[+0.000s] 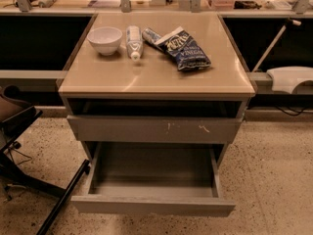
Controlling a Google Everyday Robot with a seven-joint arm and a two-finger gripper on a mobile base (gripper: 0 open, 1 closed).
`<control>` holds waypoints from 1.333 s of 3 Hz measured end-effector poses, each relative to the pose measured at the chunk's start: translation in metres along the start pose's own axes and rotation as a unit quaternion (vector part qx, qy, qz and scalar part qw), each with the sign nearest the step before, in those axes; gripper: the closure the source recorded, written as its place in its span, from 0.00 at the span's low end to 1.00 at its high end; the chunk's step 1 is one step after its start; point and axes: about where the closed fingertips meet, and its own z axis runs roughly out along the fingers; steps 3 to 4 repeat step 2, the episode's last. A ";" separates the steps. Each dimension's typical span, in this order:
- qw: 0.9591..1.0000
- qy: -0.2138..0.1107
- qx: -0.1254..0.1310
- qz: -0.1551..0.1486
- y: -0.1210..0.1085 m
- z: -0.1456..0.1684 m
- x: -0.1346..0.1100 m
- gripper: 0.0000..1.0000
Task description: Open middle drawer
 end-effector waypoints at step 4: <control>1.000 0.000 0.000 0.000 0.000 0.000 0.000 0.00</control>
Offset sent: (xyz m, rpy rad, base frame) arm 0.0000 0.0000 0.0000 0.0000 0.0000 0.0000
